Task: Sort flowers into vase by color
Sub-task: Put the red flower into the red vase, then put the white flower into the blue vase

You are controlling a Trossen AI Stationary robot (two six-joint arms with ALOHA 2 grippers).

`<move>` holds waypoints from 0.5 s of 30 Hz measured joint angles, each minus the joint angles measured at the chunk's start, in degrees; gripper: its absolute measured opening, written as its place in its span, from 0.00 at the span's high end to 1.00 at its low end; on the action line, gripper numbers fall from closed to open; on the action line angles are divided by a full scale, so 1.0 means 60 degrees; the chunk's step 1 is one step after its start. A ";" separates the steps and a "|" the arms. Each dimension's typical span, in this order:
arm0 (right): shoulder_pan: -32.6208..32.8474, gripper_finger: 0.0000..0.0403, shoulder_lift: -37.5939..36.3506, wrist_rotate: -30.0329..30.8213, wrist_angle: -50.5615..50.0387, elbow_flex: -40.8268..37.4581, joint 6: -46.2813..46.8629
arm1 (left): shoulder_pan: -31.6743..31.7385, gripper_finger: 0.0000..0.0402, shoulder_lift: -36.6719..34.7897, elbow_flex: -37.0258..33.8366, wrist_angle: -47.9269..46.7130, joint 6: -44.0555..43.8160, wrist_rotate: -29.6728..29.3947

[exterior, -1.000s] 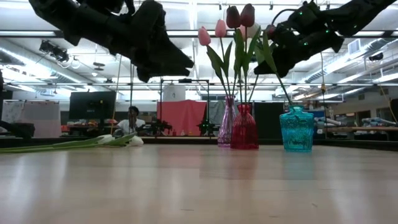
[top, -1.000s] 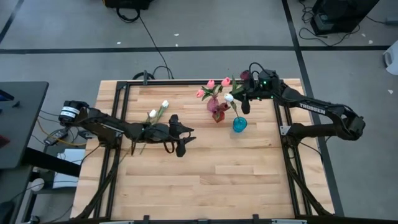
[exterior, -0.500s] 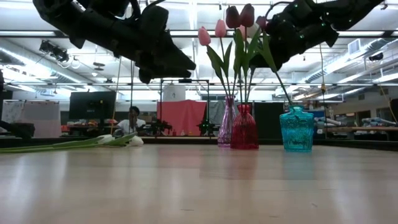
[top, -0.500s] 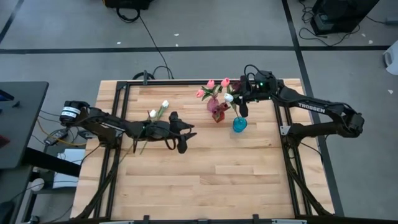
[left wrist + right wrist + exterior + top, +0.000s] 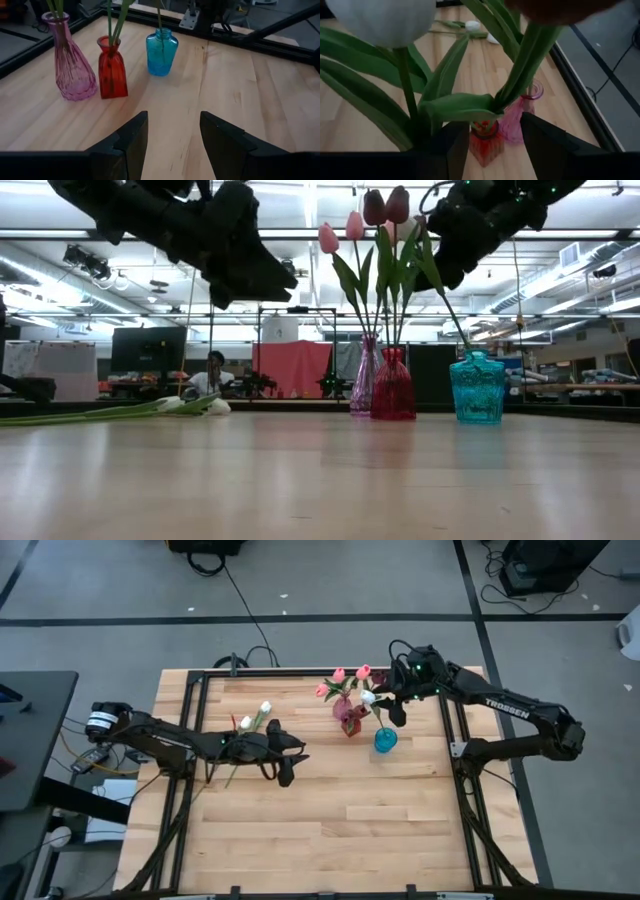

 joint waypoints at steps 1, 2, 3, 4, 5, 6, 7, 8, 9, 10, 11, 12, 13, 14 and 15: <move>0.0000 0.52 0.0000 0.0022 -0.0186 0.0100 -0.0026 | 0.0000 0.54 -0.0035 0.0000 -0.0027 0.0001 -0.0002; 0.0000 0.51 0.0000 0.0099 -0.0481 0.0250 -0.0090 | 0.0000 0.54 -0.0061 0.0004 -0.0165 0.0004 -0.0004; 0.0000 0.50 -0.0003 0.0275 -0.0897 0.0458 -0.0210 | 0.0000 0.54 -0.0071 0.0004 -0.0376 0.0003 -0.0005; 0.0000 0.49 -0.0054 0.0497 -0.1399 0.0673 -0.0347 | 0.0000 0.54 -0.0071 0.0004 -0.0583 -0.0006 -0.0023; -0.0007 0.48 -0.0117 0.0719 -0.1874 0.0882 -0.0463 | 0.0000 0.54 -0.0071 0.0004 -0.0897 -0.0102 -0.0059; -0.0009 0.47 -0.0199 0.0943 -0.2300 0.1093 -0.0489 | 0.0000 0.54 -0.0071 0.0004 -0.1296 -0.0295 -0.0100; -0.0018 0.47 -0.0292 0.1152 -0.2610 0.1305 -0.0464 | 0.0015 0.54 -0.0071 0.0001 -0.1650 -0.0512 -0.0195; -0.0018 0.47 -0.0408 0.1379 -0.2813 0.1475 -0.0421 | 0.0033 0.54 -0.0071 0.0000 -0.2017 -0.0733 -0.0261; -0.0018 0.47 -0.0561 0.1636 -0.3068 0.1642 -0.0340 | 0.0063 0.54 -0.0071 0.0000 -0.2362 -0.0960 -0.0279; -0.0018 0.47 -0.0747 0.1902 -0.3273 0.1763 -0.0223 | 0.0107 0.54 -0.0071 0.0000 -0.2676 -0.1165 -0.0299; -0.0018 0.47 -0.0955 0.2237 -0.3330 0.1842 -0.0040 | 0.0138 0.54 -0.0071 0.0000 -0.2999 -0.1350 -0.0312; -0.0015 0.47 -0.1199 0.2505 -0.3304 0.1862 0.0208 | 0.0174 0.54 -0.0071 0.0000 -0.3278 -0.1551 -0.0341; -0.0010 0.48 -0.1454 0.2796 -0.3312 0.1862 0.0464 | 0.0208 0.54 -0.0071 0.0000 -0.3536 -0.1743 -0.0398; 0.0004 0.48 -0.1712 0.3046 -0.3333 0.1858 0.0722 | 0.0249 0.54 -0.0071 0.0000 -0.3812 -0.1925 -0.0505; 0.0024 0.48 -0.1978 0.3267 -0.3336 0.1858 0.0965 | 0.0301 0.54 -0.0071 0.0000 -0.4158 -0.2083 -0.0572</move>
